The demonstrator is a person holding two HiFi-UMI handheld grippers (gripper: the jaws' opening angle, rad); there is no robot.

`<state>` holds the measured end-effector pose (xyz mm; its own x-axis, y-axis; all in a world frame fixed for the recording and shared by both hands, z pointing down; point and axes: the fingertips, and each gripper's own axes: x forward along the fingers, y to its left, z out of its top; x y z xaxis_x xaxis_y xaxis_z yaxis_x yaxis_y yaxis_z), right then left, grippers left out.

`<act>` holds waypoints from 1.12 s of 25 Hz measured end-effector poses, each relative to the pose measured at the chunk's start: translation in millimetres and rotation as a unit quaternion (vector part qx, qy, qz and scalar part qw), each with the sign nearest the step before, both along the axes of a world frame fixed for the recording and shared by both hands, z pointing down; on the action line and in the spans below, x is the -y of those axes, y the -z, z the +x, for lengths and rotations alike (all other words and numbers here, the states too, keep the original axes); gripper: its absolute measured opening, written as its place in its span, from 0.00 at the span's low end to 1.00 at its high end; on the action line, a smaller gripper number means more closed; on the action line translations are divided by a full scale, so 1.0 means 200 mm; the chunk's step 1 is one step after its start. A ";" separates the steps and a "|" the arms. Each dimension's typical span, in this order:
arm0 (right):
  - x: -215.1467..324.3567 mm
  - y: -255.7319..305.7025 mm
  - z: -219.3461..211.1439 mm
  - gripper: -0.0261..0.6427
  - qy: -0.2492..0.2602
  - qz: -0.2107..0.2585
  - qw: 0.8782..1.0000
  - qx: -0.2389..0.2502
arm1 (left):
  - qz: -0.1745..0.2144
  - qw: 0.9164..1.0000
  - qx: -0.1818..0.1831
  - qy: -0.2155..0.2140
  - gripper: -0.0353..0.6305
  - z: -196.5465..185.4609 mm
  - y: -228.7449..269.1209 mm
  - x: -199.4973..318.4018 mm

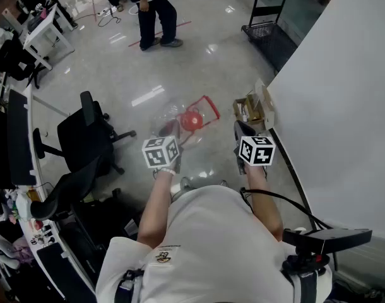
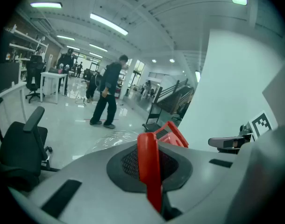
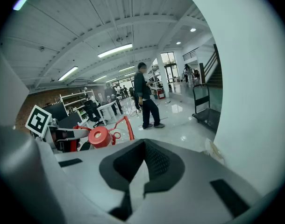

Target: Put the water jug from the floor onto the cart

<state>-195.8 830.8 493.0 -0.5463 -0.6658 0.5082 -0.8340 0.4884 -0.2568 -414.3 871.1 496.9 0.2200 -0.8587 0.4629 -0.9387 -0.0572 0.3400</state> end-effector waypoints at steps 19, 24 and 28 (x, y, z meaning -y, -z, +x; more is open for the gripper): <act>0.03 0.01 -0.01 0.06 -0.014 0.005 1.000 0.007 | -0.001 1.000 0.000 -0.013 0.06 0.00 0.00 0.06; 0.04 0.04 -0.01 0.06 -0.031 0.008 0.999 0.030 | -0.001 1.000 0.000 -0.019 0.06 -0.01 -0.01 0.06; 0.03 0.03 -0.04 0.06 -0.034 0.003 0.999 0.026 | -0.002 1.000 -0.001 -0.021 0.06 -0.05 -0.01 0.06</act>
<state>-204.6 825.7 487.8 -0.5258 -0.7052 0.4756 -0.8506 0.4329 -0.2985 -423.5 859.6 498.3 0.2580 -0.8461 0.4664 -0.9344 -0.0957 0.3431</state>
